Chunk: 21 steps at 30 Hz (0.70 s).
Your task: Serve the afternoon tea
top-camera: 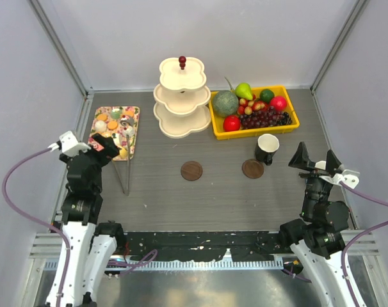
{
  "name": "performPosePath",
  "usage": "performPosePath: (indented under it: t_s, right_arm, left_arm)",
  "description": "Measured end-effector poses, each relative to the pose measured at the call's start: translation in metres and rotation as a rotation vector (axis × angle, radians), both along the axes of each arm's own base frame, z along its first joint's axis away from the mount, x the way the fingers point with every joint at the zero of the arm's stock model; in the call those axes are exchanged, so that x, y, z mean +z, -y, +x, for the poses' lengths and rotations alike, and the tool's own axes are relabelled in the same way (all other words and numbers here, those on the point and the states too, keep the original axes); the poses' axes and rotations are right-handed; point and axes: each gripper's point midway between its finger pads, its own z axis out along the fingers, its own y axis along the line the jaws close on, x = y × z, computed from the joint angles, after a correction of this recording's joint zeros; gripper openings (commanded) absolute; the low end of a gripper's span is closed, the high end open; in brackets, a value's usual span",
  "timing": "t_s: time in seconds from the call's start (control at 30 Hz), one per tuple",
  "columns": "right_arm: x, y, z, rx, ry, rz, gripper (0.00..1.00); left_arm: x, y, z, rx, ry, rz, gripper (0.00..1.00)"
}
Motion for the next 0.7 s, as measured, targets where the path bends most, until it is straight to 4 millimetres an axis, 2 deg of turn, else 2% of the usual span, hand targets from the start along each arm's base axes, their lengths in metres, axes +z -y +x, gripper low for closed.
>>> performPosePath:
  t_s: [0.23, 0.33, 0.43, 0.5, 0.6, 0.7]
  right_arm:
    - [0.003, -0.006, -0.004, 0.045, 0.025, 0.010, 0.95]
    - [0.003, -0.009, -0.004, 0.060, 0.023, 0.007, 0.96]
    - [0.003, -0.011, -0.003, 0.069, 0.023, 0.006, 0.95]
    - [0.003, -0.011, -0.003, 0.072, 0.023, 0.006, 0.95]
    - [0.004, -0.013, -0.004, 0.081, 0.027, 0.006, 0.95]
    - [0.004, -0.013, -0.005, 0.085, 0.030, 0.005, 0.95]
  left_arm:
    - [-0.072, 0.012, 0.016, -0.045, -0.404, -0.043, 0.99]
    - [-0.109, 0.019, 0.021, -0.070, -0.568, -0.061, 0.88]
    - [-0.141, 0.028, 0.022, -0.104, -0.693, -0.094, 0.84]
    - [-0.154, 0.034, 0.026, -0.128, -0.733, -0.114, 0.79]
    - [-0.171, 0.042, 0.034, -0.158, -0.774, -0.148, 0.76]
    - [-0.193, 0.046, 0.042, -0.169, -0.837, -0.167, 0.66]
